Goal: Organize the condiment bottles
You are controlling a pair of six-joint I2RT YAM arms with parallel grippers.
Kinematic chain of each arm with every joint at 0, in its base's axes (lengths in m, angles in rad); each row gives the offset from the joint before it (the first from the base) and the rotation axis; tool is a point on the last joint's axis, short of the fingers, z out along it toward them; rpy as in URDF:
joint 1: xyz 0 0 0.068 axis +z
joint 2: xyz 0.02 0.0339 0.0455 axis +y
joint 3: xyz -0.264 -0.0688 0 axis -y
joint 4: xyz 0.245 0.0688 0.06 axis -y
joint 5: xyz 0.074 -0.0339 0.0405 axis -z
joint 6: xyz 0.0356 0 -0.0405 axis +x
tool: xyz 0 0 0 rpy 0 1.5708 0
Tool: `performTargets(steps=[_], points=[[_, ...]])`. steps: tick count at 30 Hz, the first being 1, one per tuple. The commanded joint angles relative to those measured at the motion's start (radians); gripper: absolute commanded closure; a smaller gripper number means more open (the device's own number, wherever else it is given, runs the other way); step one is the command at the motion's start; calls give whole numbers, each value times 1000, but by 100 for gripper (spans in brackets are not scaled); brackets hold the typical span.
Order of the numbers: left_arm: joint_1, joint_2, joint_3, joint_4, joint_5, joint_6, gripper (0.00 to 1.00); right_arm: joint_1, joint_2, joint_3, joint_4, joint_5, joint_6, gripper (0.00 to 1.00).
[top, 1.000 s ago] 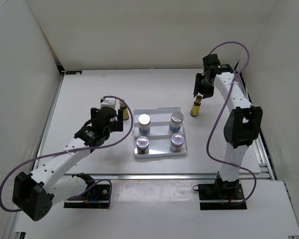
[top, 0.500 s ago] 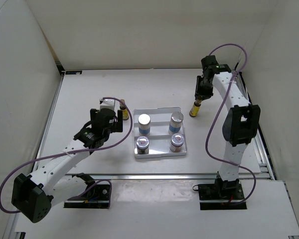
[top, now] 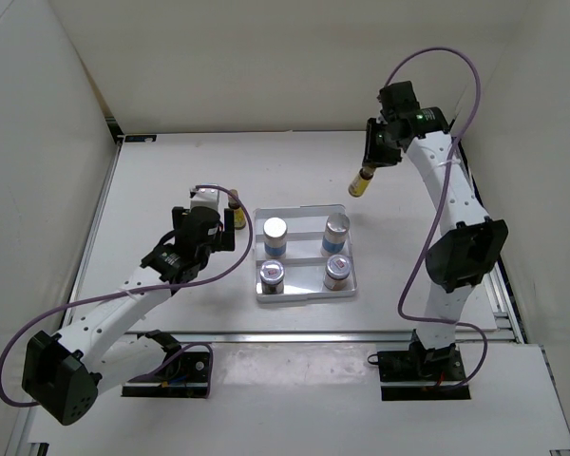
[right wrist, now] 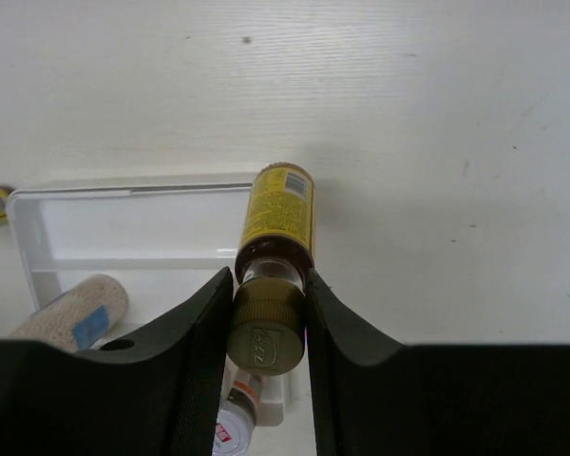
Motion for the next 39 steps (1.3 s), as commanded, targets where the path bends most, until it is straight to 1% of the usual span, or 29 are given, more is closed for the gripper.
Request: performTargets(steps=[1, 9, 13, 18, 19, 20, 21, 22, 23, 24, 26, 27, 29, 33, 34, 35, 36, 37, 38, 39], points=[[3, -25, -8, 21, -14, 9, 1, 57, -14, 24, -2, -48, -15, 100], [3, -34, -8, 21, -23, 9, 1, 174, 52, -37, -2, -37, -15, 100], [3, -34, -8, 21, -23, 18, 1, 209, 80, -80, 18, 4, -6, 100], [3, -43, -8, 21, -32, 18, 1, 218, 98, -103, 18, 27, -6, 100], [3, -43, -8, 21, -32, 18, 1, 218, 98, -103, 18, 36, -6, 97], [3, -43, -8, 21, -41, 18, 1, 218, 98, -112, 18, 36, -6, 93], [3, -43, -8, 21, -41, 18, 1, 218, 98, -112, 18, 36, -6, 78], [3, -43, -8, 21, -41, 18, 1, 218, 98, -112, 18, 36, -6, 71], [3, -43, -8, 21, -41, 18, 1, 227, 98, -112, 18, 36, -6, 61], [3, -43, -8, 21, -41, 18, 1, 227, 98, -122, 18, 36, 5, 32], [3, -43, -8, 21, -41, 18, 1, 227, 67, -122, 18, 58, 14, 14], [3, -43, -8, 21, -41, 18, 1, 227, 54, -122, 18, 84, 23, 0], [3, -43, 1, 21, -41, 18, 1, 227, 5, -109, 18, 107, 23, 0], [12, 43, 136, -43, -9, 18, 1, 227, -81, -77, 18, 116, 23, 0], [25, 108, 223, -62, 14, 18, 1, 227, -119, -77, 18, 127, 23, 0], [25, 145, 271, -83, 25, 18, 1, 227, -143, -95, 18, 127, 23, 0], [49, 185, 318, -134, 38, 18, 1, 227, -169, -120, 46, 136, 23, 0], [49, 223, 404, -154, 48, 6, 1, 227, -219, -144, 63, 136, 23, 0], [66, 292, 440, -166, 66, -4, 1, 227, -242, -169, 75, 136, 23, 0], [87, 322, 472, -166, 130, -5, 1, 227, -274, -204, 84, 136, 12, 0]])
